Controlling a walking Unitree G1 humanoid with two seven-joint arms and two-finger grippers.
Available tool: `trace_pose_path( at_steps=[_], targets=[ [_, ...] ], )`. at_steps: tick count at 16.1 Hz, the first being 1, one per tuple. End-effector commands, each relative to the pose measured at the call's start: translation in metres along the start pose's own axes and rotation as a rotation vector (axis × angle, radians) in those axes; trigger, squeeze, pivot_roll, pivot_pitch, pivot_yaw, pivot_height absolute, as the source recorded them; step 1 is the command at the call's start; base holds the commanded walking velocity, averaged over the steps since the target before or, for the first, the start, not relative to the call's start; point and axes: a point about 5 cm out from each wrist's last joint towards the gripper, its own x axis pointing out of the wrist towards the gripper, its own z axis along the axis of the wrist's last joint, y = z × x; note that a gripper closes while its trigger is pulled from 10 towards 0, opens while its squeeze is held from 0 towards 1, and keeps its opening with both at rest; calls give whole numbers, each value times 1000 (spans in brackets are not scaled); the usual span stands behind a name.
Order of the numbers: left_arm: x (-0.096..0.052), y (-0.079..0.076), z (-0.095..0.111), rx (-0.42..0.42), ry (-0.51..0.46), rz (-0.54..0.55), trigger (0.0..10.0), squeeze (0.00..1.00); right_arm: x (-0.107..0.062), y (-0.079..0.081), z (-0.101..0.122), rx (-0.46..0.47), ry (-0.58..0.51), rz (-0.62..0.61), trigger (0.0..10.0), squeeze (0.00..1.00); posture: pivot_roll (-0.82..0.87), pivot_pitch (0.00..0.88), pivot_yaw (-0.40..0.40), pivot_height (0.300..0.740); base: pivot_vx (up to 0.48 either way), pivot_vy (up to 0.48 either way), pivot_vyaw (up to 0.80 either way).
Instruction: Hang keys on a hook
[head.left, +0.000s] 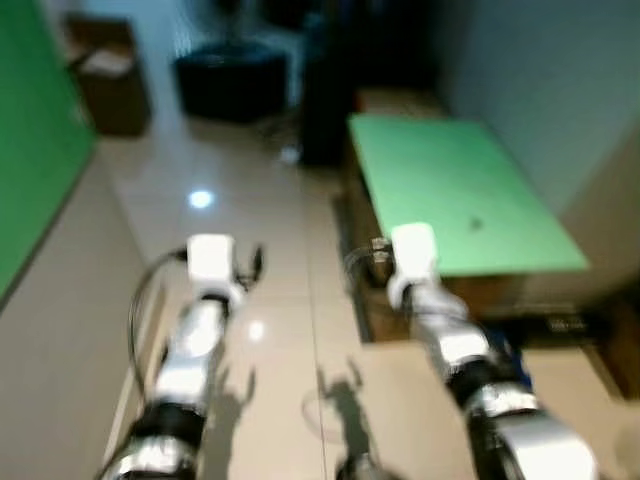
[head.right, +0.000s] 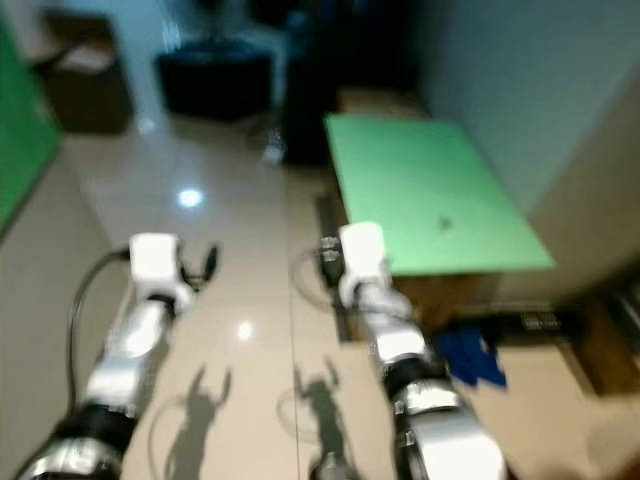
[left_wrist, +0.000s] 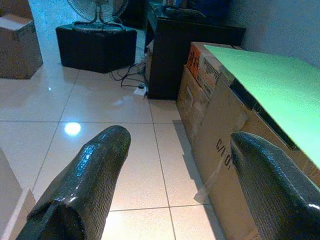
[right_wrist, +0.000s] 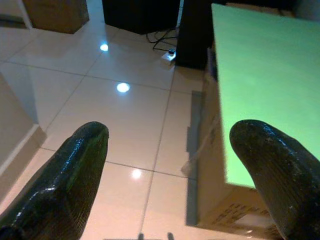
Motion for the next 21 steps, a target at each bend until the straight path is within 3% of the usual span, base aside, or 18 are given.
trace_pose_path(
  at_steps=[1,7,21],
  targets=[
    [1,-9,-1,-4,2,-20,10000,0,-1,-10,-2,-18,17,-22,10000,0,-20,0,-8,740,0,0,-788],
    [4,-9,1,2,0,-24,10000,0,0,-10,2,-15,3,-33,10000,0,-21,0,-2,740,0,0,-785],
    [4,-7,1,19,-4,-16,10000,0,0,-10,-1,-29,8,-32,10000,0,-21,0,-7,740,0,0,0]
  ],
)
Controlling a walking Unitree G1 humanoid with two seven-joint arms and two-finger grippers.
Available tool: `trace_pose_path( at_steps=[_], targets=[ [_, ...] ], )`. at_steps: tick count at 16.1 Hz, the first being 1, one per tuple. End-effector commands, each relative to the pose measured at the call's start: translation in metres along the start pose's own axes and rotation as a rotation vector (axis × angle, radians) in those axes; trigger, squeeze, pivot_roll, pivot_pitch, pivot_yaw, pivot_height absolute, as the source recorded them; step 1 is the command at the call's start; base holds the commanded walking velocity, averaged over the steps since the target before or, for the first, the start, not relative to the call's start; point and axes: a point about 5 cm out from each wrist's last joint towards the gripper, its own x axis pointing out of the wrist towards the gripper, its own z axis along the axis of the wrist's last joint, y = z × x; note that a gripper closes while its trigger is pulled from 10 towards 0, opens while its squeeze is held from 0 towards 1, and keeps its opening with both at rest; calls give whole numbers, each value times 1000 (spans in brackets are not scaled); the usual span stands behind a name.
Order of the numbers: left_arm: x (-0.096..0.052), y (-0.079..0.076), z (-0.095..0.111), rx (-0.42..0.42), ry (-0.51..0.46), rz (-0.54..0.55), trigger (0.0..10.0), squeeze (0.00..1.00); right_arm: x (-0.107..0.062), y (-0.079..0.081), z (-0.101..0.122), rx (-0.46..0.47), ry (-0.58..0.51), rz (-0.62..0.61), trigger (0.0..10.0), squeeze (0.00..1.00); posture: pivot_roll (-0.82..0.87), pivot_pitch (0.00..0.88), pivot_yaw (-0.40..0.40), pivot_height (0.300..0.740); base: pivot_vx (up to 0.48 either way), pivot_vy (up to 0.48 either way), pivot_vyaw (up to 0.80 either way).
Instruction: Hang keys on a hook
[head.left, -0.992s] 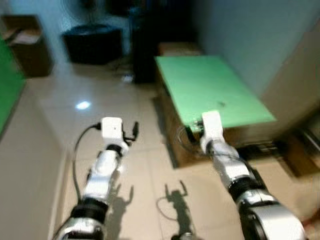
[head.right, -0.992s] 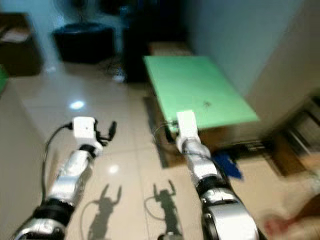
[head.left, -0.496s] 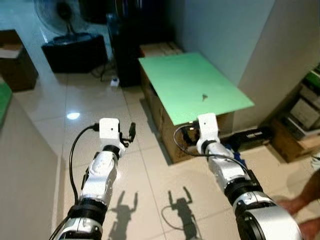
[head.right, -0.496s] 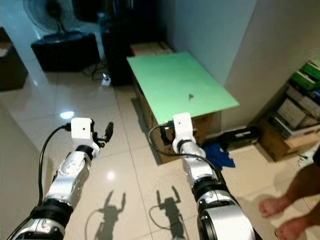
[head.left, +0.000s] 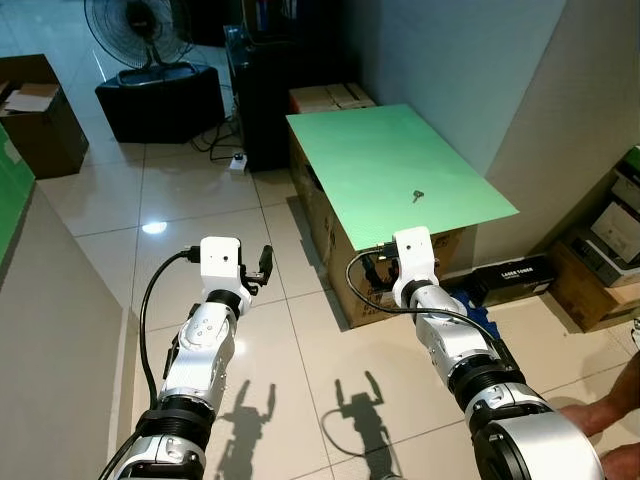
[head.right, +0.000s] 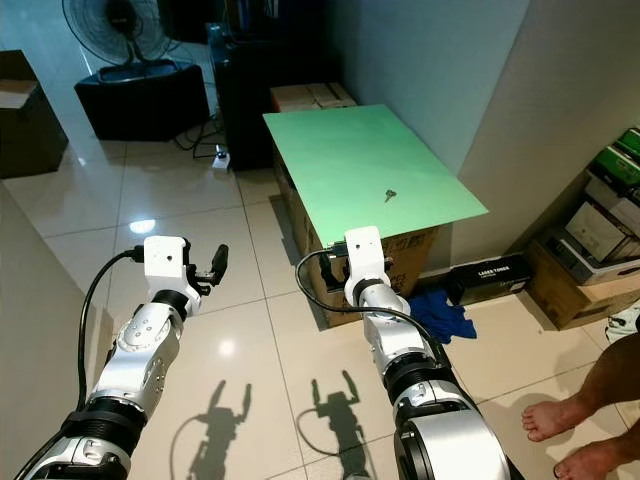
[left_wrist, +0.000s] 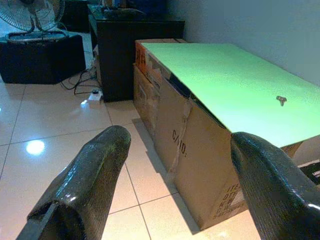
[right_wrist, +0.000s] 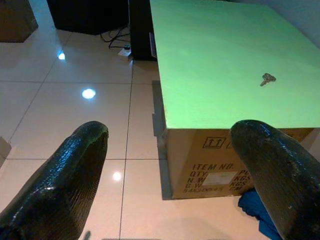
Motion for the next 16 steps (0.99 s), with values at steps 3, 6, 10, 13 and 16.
trace_pose_path(
  at_steps=[3,6,10,13,16],
  targets=[
    [2,1,2,10,-9,5,10000,0,0,-2,2,-14,-6,0,10000,0,-21,0,-6,740,0,0,0],
    [2,-1,2,10,-8,-3,10000,0,1,-2,2,-15,-7,2,10000,0,-22,0,-5,740,0,0,0],
    [2,1,3,19,-11,2,10000,0,1,-1,1,-19,-1,3,10000,0,-19,0,-3,740,0,0,0],
    [2,2,12,23,-62,12,10000,0,1,1,3,-19,-5,5,10000,0,-16,0,-3,740,0,0,0],
    [1,0,8,38,-43,2,10000,0,-1,0,-1,-31,0,10,10000,0,-18,0,-5,740,0,0,0]
  ],
)
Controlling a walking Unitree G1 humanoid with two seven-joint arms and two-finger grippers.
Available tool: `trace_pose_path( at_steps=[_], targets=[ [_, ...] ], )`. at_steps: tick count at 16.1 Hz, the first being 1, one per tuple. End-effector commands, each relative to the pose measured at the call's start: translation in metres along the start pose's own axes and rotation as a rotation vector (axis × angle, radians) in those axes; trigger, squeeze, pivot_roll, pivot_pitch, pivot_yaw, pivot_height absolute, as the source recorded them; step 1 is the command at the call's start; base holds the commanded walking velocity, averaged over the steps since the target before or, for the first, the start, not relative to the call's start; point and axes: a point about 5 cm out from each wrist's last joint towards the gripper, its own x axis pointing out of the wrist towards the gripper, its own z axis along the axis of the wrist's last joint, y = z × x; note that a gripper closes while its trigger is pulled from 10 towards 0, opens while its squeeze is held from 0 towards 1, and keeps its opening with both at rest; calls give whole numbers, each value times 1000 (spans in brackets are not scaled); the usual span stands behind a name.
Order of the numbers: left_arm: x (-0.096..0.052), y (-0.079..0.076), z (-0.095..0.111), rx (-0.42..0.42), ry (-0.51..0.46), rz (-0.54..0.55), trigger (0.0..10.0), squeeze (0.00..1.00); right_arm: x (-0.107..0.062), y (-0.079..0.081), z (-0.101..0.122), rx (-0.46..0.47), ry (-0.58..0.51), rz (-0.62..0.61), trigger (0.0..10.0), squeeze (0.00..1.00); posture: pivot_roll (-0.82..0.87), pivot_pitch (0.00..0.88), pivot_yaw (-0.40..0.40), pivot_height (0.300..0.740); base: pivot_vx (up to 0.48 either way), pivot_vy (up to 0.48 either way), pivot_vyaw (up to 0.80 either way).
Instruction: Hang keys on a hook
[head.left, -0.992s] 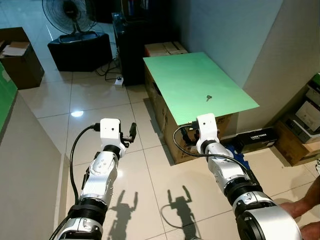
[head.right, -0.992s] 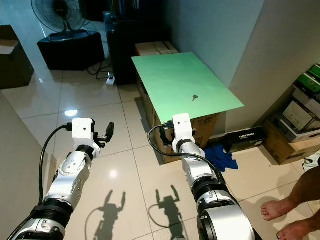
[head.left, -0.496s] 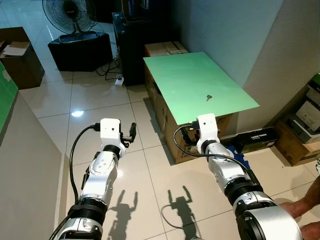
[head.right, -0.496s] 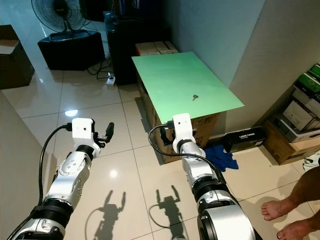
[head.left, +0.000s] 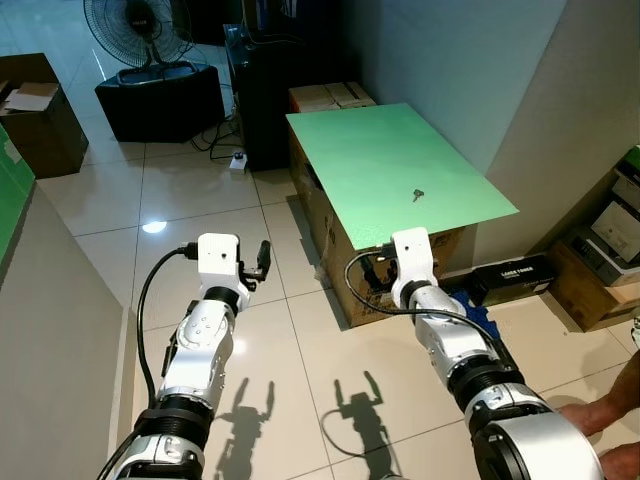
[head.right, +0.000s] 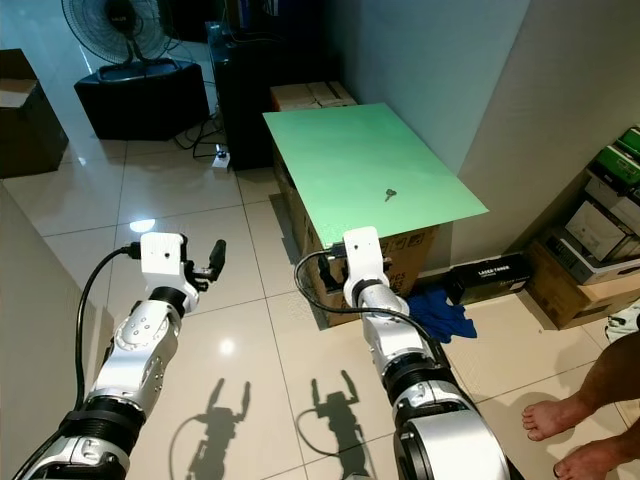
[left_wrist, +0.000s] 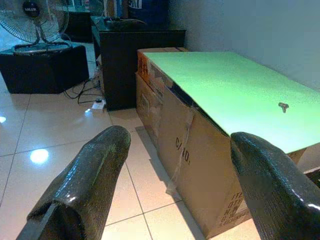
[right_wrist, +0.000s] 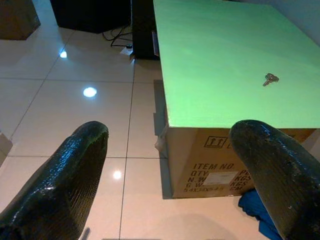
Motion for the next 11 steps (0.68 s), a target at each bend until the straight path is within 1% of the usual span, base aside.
trace_pose_path(
  at_steps=[1,2,3,6,7,8,11],
  targets=[
    [0,-1,2,27,-11,-2,10000,0,-1,-2,0,-20,-4,0,10000,0,-19,0,-4,740,0,0,0],
    [0,-2,3,13,-20,-16,10000,0,-1,-2,1,-20,-10,1,10000,0,-19,0,-3,740,289,244,0],
    [0,-3,2,25,-13,-14,10000,0,-1,-1,1,-22,-13,2,10000,0,-20,0,-3,740,345,334,0],
    [0,-3,3,23,-14,-12,10000,0,-1,1,1,-11,-22,6,10000,0,-18,0,1,740,381,291,0],
    [0,-3,3,28,-13,-12,10000,0,-1,2,0,-4,-13,8,10000,0,-17,0,1,740,412,244,-800],
    [0,-2,3,16,-18,-8,10000,0,0,3,0,-3,-6,8,10000,0,-14,0,1,740,431,0,-800],
    [1,-1,2,27,-8,-9,10000,0,0,4,0,-6,-5,12,10000,0,-12,0,0,740,437,0,-800]
  ],
)
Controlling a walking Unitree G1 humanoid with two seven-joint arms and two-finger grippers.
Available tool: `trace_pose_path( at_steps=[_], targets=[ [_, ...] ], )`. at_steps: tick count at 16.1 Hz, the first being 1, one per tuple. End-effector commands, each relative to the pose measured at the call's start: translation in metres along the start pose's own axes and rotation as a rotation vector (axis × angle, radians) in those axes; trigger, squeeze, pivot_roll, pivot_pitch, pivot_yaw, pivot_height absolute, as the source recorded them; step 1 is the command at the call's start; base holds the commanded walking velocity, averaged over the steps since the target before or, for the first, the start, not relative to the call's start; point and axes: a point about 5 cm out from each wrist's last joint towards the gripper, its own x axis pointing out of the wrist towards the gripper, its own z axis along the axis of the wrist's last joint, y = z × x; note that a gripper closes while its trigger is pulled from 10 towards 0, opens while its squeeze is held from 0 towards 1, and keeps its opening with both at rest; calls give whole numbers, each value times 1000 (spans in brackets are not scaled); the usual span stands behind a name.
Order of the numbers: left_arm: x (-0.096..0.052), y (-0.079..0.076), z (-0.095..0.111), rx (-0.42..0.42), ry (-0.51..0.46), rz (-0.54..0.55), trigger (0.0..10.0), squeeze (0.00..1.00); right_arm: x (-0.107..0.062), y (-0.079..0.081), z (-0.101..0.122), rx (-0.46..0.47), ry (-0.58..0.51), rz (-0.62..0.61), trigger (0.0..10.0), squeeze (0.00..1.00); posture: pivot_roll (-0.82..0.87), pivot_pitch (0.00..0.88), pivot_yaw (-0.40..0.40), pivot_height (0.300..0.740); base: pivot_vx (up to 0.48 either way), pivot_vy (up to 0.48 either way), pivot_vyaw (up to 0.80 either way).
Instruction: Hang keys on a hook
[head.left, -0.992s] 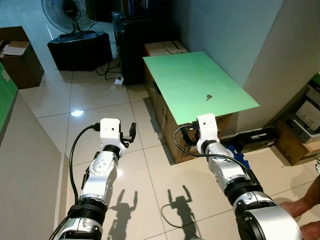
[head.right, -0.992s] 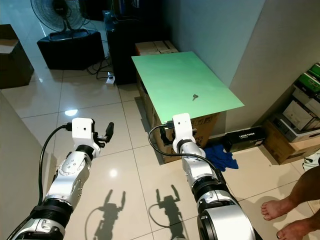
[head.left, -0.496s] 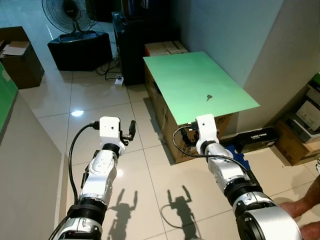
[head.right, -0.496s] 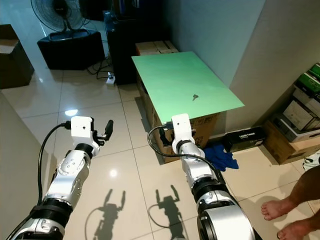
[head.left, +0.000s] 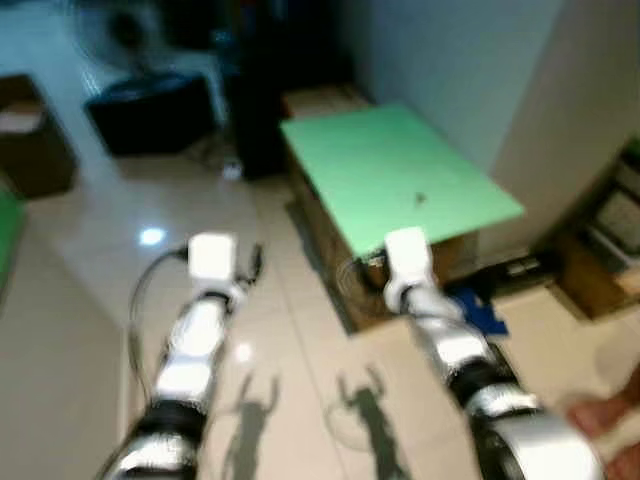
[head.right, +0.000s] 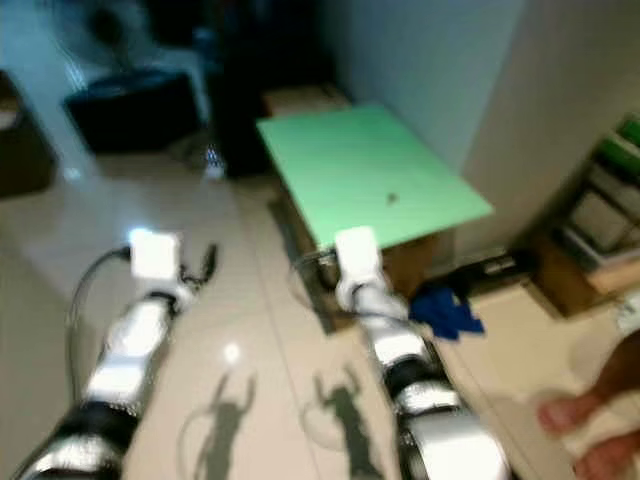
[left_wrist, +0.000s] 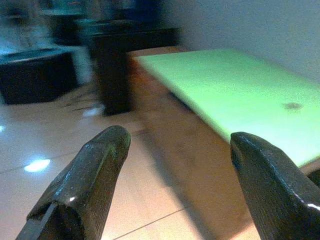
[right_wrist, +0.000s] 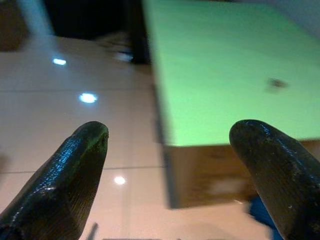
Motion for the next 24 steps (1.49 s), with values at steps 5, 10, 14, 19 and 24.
trace_pose_path(
  at_steps=[5,10,14,19,24],
  targets=[
    [1,10,1,4,11,32,10000,0,3,8,6,-4,-18,16,10000,0,-14,0,-1,740,265,0,-800],
    [2,7,1,15,13,28,10000,0,4,7,9,-11,-23,7,10000,0,-20,0,4,740,0,0,0],
    [2,6,0,18,18,24,10000,0,3,6,7,-7,-22,7,10000,0,-26,0,8,740,0,0,0],
    [2,3,1,22,18,13,10000,0,2,8,6,2,-20,10,10000,0,-24,0,14,740,0,0,0],
    [2,6,2,20,9,23,10000,0,2,7,4,-6,-13,17,10000,0,-20,0,6,740,0,0,0]
  ],
)
